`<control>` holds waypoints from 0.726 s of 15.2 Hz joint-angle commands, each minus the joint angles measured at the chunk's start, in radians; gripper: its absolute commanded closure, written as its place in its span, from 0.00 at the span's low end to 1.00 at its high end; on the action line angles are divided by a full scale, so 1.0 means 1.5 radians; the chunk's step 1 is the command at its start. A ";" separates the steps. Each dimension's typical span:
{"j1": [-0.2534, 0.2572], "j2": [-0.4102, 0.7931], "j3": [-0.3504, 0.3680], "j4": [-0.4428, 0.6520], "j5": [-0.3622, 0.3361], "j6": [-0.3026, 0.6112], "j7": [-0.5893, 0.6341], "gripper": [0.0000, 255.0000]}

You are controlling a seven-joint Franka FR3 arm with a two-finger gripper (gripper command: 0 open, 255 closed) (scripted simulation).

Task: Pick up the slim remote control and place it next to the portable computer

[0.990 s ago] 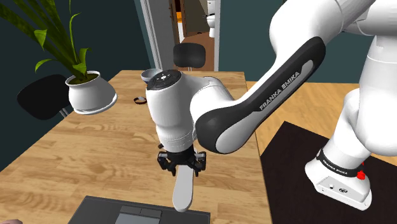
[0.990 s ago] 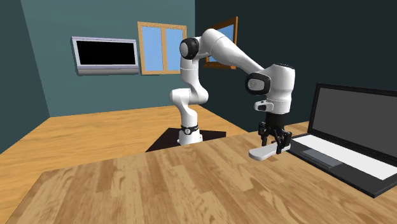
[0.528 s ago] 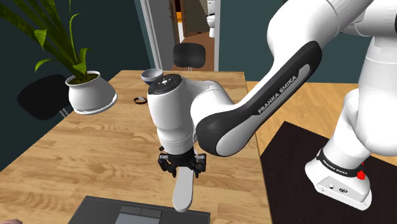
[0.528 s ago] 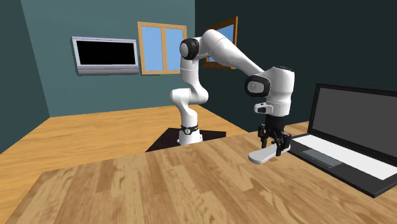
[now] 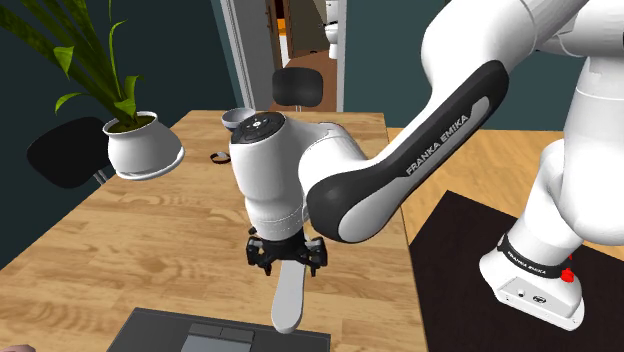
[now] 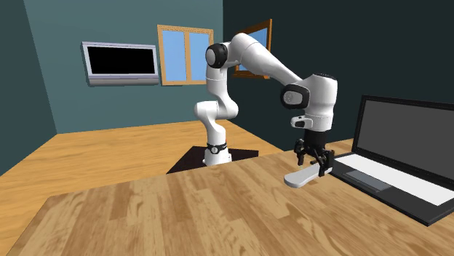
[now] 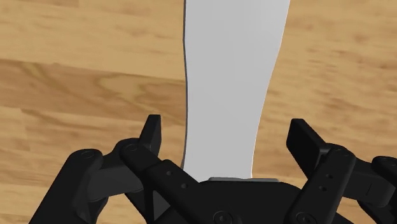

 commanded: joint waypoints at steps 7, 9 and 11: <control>-0.007 -0.038 0.009 0.033 0.028 -0.064 -0.018 0.00; -0.007 -0.038 0.009 0.033 0.028 -0.064 -0.018 0.00; -0.007 -0.038 0.009 0.033 0.028 -0.064 -0.018 0.00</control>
